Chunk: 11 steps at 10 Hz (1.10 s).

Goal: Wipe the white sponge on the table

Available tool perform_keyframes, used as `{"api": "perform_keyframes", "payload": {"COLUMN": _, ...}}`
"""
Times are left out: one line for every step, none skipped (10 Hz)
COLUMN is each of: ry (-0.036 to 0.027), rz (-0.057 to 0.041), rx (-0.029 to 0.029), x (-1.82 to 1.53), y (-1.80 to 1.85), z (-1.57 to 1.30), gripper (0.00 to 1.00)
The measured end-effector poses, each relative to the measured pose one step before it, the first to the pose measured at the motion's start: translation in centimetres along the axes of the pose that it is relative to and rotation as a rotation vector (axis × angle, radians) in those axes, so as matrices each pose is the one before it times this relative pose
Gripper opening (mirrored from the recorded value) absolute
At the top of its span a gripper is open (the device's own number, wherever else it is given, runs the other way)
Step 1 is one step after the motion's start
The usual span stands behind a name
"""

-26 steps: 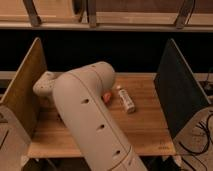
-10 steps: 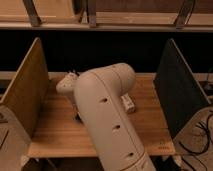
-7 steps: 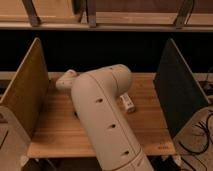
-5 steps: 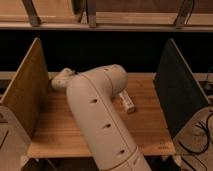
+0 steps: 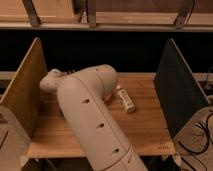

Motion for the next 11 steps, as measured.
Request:
{"api": "perform_keyframes", "payload": {"ry": -0.00945, "rz": -0.02202, "rx": 0.00621, "x": -0.911, "y": 0.500, "z": -0.355, "gripper": 0.00}}
{"api": "perform_keyframes", "payload": {"ry": 0.00130, "rz": -0.03273, "rx": -0.01504, "x": -0.950, "y": 1.748, "z": -0.095, "gripper": 0.00}}
{"api": "perform_keyframes", "payload": {"ry": 0.01700, "rz": -0.00964, "rx": -0.01984, "x": 0.093, "y": 1.568, "z": 0.125, "gripper": 0.00}}
{"api": "perform_keyframes", "payload": {"ry": 0.02024, "rz": 0.00579, "rx": -0.01493, "x": 0.554, "y": 0.899, "z": 0.140, "gripper": 0.00}}
{"api": "perform_keyframes", "payload": {"ry": 0.03940, "rz": 0.03966, "rx": -0.02801, "x": 1.894, "y": 1.252, "z": 0.322, "gripper": 0.03}}
{"api": "perform_keyframes", "payload": {"ry": 0.04158, "rz": 0.06213, "rx": -0.01918, "x": 2.720, "y": 0.517, "z": 0.283, "gripper": 0.12}}
{"api": "perform_keyframes", "payload": {"ry": 0.02188, "rz": 0.05447, "rx": -0.00378, "x": 2.042, "y": -0.376, "z": -0.109, "gripper": 0.22}}
{"api": "perform_keyframes", "payload": {"ry": 0.01140, "rz": 0.04707, "rx": 0.00338, "x": 1.499, "y": -1.011, "z": -0.237, "gripper": 0.33}}
{"api": "perform_keyframes", "payload": {"ry": -0.00128, "rz": 0.02573, "rx": 0.00795, "x": 0.489, "y": -1.143, "z": -0.154, "gripper": 0.43}}
{"api": "perform_keyframes", "payload": {"ry": -0.01372, "rz": 0.00412, "rx": 0.00899, "x": -0.268, "y": -0.994, "z": -0.122, "gripper": 0.53}}
{"api": "perform_keyframes", "payload": {"ry": -0.01619, "rz": -0.00818, "rx": 0.00004, "x": -0.625, "y": -0.453, "z": 0.062, "gripper": 0.61}}
